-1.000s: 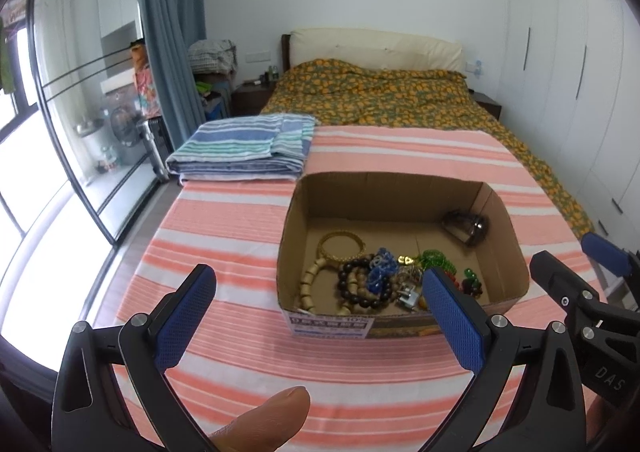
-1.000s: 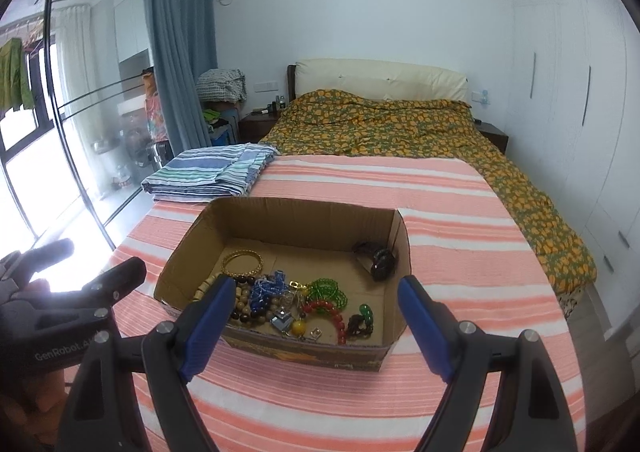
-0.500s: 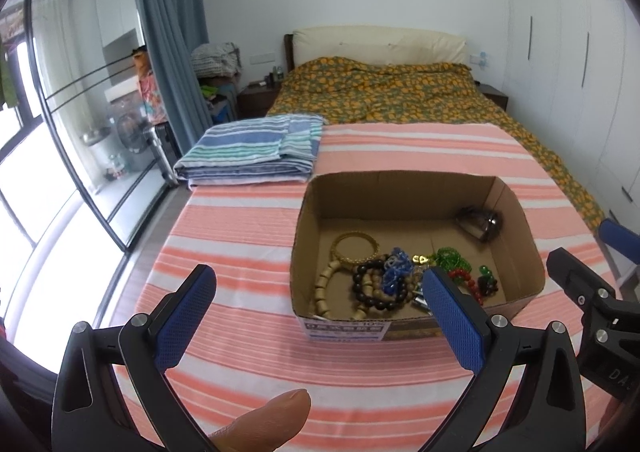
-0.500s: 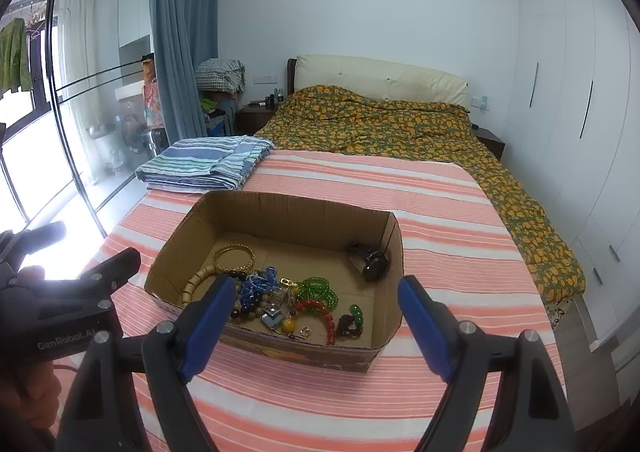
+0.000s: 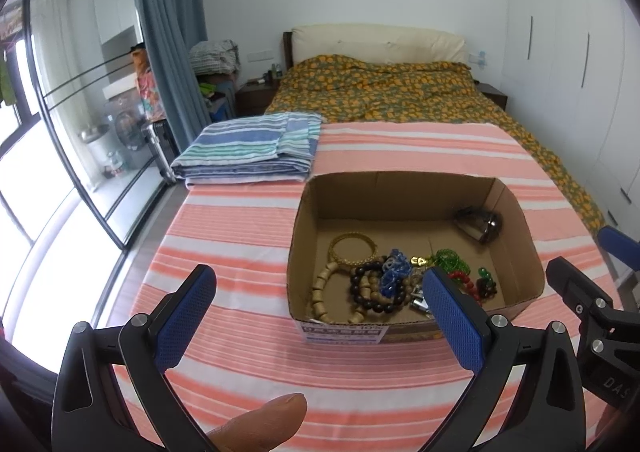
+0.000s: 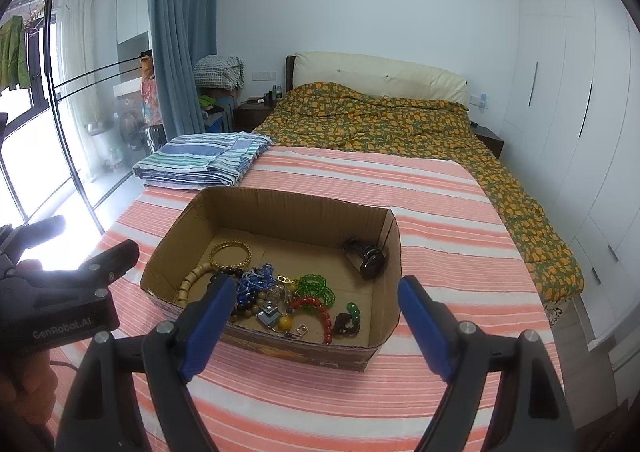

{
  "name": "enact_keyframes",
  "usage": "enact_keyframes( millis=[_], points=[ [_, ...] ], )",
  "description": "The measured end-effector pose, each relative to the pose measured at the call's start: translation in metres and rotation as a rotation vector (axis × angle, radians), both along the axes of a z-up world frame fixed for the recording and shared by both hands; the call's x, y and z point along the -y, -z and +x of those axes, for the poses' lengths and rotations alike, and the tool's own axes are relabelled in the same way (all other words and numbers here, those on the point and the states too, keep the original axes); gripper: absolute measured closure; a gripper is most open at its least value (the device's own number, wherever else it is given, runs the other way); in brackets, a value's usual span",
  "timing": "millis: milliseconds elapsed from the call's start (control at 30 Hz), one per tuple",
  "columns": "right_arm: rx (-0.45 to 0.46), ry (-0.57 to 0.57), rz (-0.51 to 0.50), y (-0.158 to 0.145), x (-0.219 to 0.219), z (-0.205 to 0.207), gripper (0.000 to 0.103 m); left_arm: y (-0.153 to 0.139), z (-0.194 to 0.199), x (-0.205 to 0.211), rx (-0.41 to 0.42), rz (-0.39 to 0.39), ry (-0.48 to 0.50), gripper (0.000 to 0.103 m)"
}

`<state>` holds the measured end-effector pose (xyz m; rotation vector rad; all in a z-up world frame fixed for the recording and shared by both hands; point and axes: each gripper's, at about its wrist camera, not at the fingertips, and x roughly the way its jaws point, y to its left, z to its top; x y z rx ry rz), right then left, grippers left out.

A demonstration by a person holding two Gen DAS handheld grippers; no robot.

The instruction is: Organize jewelry

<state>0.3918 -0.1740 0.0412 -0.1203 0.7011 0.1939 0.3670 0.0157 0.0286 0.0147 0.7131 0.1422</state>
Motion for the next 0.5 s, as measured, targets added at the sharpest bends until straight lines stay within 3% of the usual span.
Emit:
enact_keyframes(
  millis=[500],
  points=[
    [-0.016, -0.006, -0.001, 0.0008, -0.0033, 0.0017, 0.018, 0.0021, 0.0033, -0.0020, -0.012, -0.013, -0.003, 0.000]
  ],
)
